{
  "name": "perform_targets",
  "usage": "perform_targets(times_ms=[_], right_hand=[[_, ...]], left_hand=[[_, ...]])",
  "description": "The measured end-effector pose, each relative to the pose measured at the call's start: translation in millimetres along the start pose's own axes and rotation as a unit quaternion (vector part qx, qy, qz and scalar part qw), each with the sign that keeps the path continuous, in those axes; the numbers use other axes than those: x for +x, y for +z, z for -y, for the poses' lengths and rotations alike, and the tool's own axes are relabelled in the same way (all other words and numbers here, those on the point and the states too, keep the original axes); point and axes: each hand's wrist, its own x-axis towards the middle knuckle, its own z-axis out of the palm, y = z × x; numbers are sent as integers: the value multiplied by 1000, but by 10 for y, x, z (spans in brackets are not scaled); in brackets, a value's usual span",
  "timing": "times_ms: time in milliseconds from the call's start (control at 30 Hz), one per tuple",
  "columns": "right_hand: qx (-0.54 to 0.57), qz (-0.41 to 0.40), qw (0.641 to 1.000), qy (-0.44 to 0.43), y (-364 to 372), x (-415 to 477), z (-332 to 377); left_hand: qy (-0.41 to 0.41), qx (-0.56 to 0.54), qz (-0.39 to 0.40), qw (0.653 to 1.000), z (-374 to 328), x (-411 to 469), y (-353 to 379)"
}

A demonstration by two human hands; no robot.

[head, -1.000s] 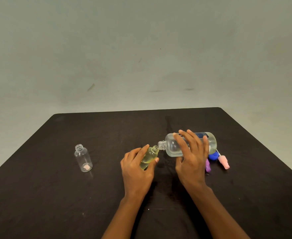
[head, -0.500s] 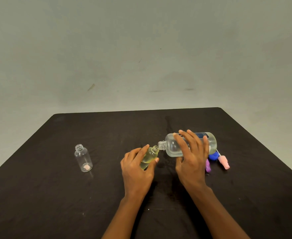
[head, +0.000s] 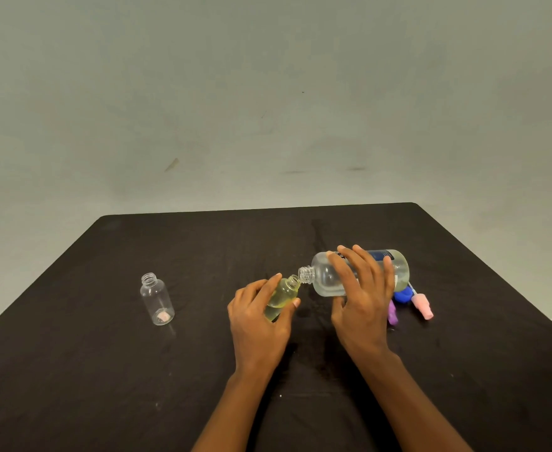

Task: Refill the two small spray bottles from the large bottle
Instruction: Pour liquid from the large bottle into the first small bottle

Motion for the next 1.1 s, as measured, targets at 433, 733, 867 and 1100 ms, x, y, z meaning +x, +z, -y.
perform_targets(times_ms=[433,733,867,1100], right_hand=[[5,2,1000,1,11,1,-4],[5,2,1000,2,5,-5,-4],[4,3,1000,4,5,-3,-4],[3,1,1000,3,4,-1,1]], left_hand=[[-4,2,0,1000,4,-3,7],[-1,3,1,1000,-3,-5,2],[-1,1,1,1000,6,-4,5],[1,2,1,1000,21,-9,3]])
